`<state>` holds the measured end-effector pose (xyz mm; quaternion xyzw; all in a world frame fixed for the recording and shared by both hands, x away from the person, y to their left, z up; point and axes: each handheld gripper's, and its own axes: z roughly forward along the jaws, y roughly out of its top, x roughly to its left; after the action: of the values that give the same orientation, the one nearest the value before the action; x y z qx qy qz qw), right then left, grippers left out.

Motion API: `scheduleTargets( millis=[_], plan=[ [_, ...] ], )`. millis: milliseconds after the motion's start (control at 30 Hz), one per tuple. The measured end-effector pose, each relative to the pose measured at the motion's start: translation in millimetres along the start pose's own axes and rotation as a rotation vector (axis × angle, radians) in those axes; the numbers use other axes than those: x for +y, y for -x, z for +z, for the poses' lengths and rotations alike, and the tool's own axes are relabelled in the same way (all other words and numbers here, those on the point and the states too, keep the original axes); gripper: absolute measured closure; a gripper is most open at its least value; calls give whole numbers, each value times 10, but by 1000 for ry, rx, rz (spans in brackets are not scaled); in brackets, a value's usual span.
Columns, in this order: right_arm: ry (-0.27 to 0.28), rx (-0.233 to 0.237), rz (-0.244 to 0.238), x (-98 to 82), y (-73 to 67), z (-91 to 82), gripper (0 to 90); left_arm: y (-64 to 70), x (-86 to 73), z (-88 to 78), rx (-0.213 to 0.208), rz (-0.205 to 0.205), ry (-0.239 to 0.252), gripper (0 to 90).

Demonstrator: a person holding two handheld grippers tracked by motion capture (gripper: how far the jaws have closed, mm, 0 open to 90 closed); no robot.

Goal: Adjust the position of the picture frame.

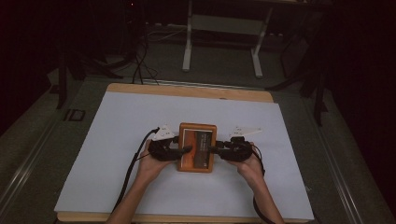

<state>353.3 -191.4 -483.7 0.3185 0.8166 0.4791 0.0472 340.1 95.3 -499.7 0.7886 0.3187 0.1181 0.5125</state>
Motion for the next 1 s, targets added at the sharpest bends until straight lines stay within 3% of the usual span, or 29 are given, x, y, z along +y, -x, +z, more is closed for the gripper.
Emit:
scheduleTargets(
  millis=[200,367,533,867,1000],
  plan=[
    [-2,2,34,7,26,17,642,-9,-16,-21,22,-6,8,439],
    [6,4,44,-3,41,26,644,-39,-89,-60,12,-24,8,416],
    [6,2,55,-2,45,32,645,-33,-89,-114,33,-18,27,526],
    [-6,-16,104,2,90,70,636,-147,-74,-67,16,-106,19,561],
    [-18,-36,138,13,131,118,627,-213,-69,-11,14,-141,-10,551]
  ],
)
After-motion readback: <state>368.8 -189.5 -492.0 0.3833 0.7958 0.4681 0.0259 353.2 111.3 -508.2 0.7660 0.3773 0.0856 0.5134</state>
